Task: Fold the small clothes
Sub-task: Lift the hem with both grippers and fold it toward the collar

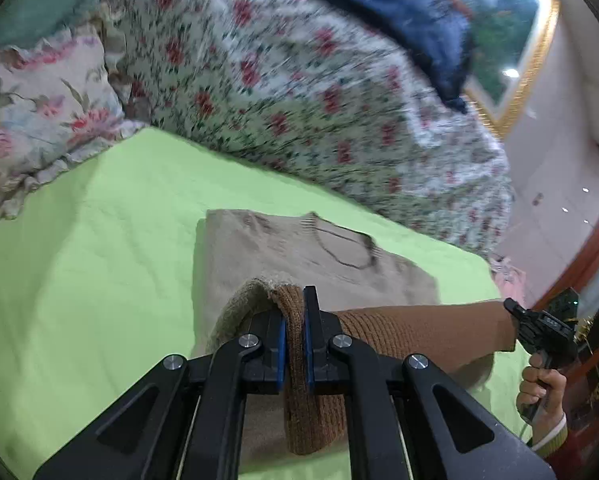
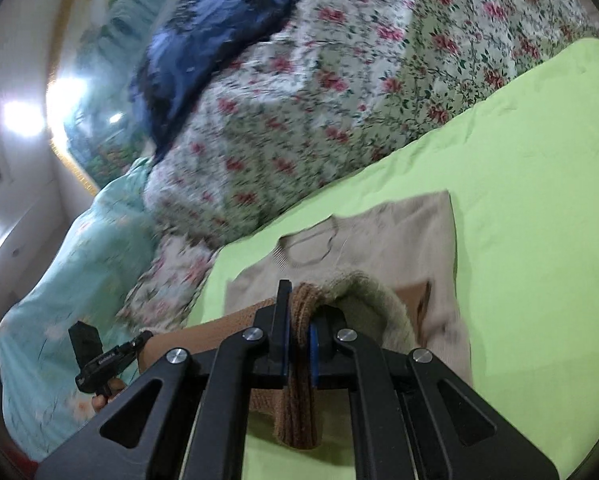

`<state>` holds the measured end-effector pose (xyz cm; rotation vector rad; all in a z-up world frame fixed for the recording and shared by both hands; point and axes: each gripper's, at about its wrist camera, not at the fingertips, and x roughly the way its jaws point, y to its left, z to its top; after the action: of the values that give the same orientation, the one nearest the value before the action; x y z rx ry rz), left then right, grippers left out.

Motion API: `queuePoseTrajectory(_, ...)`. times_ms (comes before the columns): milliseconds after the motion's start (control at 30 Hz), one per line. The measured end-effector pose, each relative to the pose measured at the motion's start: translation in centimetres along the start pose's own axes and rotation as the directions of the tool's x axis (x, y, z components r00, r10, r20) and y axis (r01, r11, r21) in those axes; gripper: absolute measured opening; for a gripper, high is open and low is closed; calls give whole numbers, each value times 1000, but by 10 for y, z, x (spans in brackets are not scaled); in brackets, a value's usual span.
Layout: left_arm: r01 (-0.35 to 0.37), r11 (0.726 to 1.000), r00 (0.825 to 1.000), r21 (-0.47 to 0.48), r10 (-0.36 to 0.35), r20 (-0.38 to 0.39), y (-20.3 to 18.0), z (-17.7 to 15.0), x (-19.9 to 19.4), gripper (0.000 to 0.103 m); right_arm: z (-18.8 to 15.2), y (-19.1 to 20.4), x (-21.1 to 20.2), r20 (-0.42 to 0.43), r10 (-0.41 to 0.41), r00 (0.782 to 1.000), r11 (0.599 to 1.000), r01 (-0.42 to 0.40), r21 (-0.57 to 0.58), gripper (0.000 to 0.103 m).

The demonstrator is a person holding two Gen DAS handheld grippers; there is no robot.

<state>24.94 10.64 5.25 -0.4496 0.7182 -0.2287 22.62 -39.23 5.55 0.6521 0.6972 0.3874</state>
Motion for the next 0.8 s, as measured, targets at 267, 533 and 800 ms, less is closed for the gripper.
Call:
queuePoseTrajectory(267,-79,997,991,-25,76,-108,31,23,109,6,24,-45,82,-89,-163,983,986,165,16,8)
queuePoseTrajectory(533,-42,998,975,-35,33,-222,42,-6,142,21,9,-86,106,-156,-195,968,972,212,98,16)
queuePoseTrajectory(800,171,972,933,160,-107,-343,-43,-76,113,49,-24,-18,58,-164,-62,985,992,42,-122,29)
